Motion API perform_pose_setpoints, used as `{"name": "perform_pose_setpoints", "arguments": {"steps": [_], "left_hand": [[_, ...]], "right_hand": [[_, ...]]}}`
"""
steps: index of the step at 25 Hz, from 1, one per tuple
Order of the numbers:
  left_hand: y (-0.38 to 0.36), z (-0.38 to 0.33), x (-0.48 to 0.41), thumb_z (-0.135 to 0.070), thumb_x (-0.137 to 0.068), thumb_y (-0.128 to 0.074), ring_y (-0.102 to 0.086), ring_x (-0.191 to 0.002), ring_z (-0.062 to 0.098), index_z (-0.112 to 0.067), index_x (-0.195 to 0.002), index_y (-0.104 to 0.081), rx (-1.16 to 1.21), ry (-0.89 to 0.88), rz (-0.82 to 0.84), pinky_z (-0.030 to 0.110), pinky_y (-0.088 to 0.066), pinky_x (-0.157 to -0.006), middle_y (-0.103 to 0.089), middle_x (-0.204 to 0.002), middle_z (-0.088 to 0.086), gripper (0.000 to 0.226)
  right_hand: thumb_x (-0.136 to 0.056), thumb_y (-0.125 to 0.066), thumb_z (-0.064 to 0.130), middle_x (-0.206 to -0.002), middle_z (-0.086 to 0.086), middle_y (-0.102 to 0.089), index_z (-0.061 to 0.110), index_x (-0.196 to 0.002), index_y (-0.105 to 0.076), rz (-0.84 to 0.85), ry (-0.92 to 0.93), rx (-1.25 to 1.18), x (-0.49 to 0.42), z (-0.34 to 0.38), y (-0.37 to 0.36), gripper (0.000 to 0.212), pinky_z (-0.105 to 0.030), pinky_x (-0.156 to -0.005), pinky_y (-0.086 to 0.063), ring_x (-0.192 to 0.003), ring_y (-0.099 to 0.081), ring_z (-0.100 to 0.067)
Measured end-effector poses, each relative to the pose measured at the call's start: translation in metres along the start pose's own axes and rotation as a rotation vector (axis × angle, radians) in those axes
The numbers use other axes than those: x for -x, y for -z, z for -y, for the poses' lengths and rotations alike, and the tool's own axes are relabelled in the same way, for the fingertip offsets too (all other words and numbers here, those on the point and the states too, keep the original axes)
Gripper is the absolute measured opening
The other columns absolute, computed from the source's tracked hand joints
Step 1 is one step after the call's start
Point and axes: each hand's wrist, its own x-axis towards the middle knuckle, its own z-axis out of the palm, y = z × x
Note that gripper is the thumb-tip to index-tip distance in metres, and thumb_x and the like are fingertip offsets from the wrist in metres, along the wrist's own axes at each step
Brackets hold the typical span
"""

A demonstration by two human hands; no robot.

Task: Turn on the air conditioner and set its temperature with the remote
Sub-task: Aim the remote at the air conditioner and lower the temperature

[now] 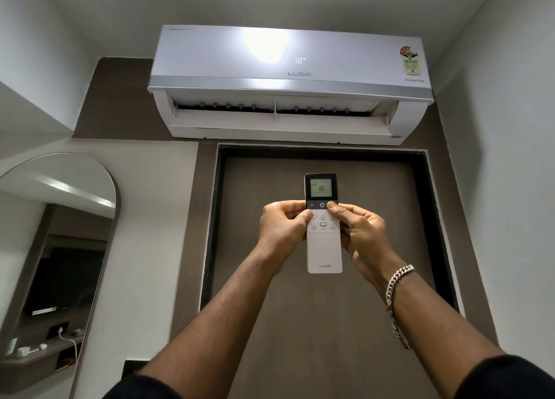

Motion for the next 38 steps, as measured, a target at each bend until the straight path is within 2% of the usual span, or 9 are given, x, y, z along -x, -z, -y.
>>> {"name": "perform_pose_setpoints", "arguments": {"steps": [8, 12, 19, 23, 26, 31, 35, 38], "left_hand": [[-0.003, -0.006, 0.001, -0.018, -0.087, -0.062, -0.073, -0.090, 0.016, -0.019, -0.099, -0.065, -0.006, 0.010, 0.005, 0.034, -0.061, -0.075, -0.075, -0.098, 0.007, 0.012], [-0.004, -0.010, 0.002, -0.018, -0.087, -0.063, -0.072, -0.089, 0.015, -0.024, -0.092, -0.064, -0.016, 0.005, 0.000, 0.028, -0.060, -0.070, -0.074, -0.096, 0.005, 0.008], [-0.002, -0.013, 0.003, -0.020, -0.087, -0.062, -0.072, -0.087, 0.013, -0.019, -0.099, -0.063, -0.069, 0.001, 0.000, 0.020, -0.058, -0.065, -0.073, -0.095, 0.003, 0.011], [-0.014, -0.006, 0.009, -0.019, -0.087, -0.063, -0.072, -0.088, 0.014, -0.016, -0.101, -0.063, -0.058, 0.039, 0.003, 0.021, -0.059, -0.066, -0.073, -0.097, 0.006, 0.014], [-0.012, -0.007, 0.012, -0.018, -0.087, -0.062, -0.071, -0.087, 0.012, -0.020, -0.094, -0.064, -0.043, 0.049, 0.009, 0.020, -0.058, -0.064, -0.073, -0.095, 0.004, 0.007], [-0.035, 0.023, 0.037, -0.012, -0.087, -0.062, -0.073, -0.078, 0.010, -0.014, -0.095, -0.066, 0.029, 0.163, 0.032, 0.022, -0.059, -0.062, -0.074, -0.089, 0.004, 0.009], [-0.061, 0.064, 0.066, -0.012, -0.088, -0.062, -0.072, -0.091, 0.018, -0.006, -0.112, -0.063, 0.050, 0.272, 0.074, 0.031, -0.061, -0.072, -0.072, -0.103, 0.009, 0.025], [-0.092, 0.117, 0.109, -0.012, -0.088, -0.061, -0.072, -0.093, 0.017, -0.008, -0.112, -0.064, 0.044, 0.408, 0.160, 0.033, -0.061, -0.074, -0.073, -0.106, 0.009, 0.024]], "right_hand": [[-0.085, -0.068, 0.026, -0.083, -0.007, -0.077, 0.008, -0.098, -0.069, 0.014, 0.007, -0.019, 0.005, 0.005, 0.003, 0.022, -0.034, -0.070, -0.062, -0.077, -0.076, -0.021], [-0.086, -0.068, 0.026, -0.084, -0.006, -0.077, 0.008, -0.098, -0.069, 0.010, 0.012, -0.020, 0.005, 0.009, 0.004, 0.023, -0.033, -0.070, -0.061, -0.078, -0.076, -0.021], [-0.085, -0.069, 0.027, -0.092, -0.013, -0.076, 0.002, -0.106, -0.068, 0.008, 0.005, -0.024, 0.007, 0.011, 0.004, 0.032, -0.035, -0.073, -0.061, -0.083, -0.075, -0.026], [-0.084, -0.069, 0.028, -0.092, -0.013, -0.077, 0.004, -0.105, -0.069, 0.006, -0.017, -0.007, 0.011, 0.005, 0.019, 0.032, -0.033, -0.071, -0.062, -0.084, -0.076, -0.027], [-0.085, -0.070, 0.025, -0.091, -0.014, -0.078, 0.002, -0.104, -0.070, 0.011, -0.031, -0.024, 0.014, 0.003, 0.017, 0.030, -0.035, -0.072, -0.063, -0.083, -0.076, -0.027], [-0.084, -0.072, 0.021, -0.087, -0.013, -0.078, 0.000, -0.101, -0.071, -0.054, -0.113, 0.001, 0.031, -0.023, 0.045, 0.028, -0.036, -0.074, -0.062, -0.080, -0.075, -0.025], [-0.084, -0.071, 0.023, -0.093, -0.009, -0.079, 0.006, -0.101, -0.074, -0.102, -0.213, 0.037, 0.060, -0.060, 0.082, 0.024, -0.036, -0.077, -0.063, -0.083, -0.076, -0.022], [-0.084, -0.072, 0.020, -0.094, -0.011, -0.079, 0.002, -0.100, -0.074, -0.189, -0.355, 0.051, 0.103, -0.106, 0.129, 0.024, -0.033, -0.074, -0.063, -0.082, -0.076, -0.021]]}}
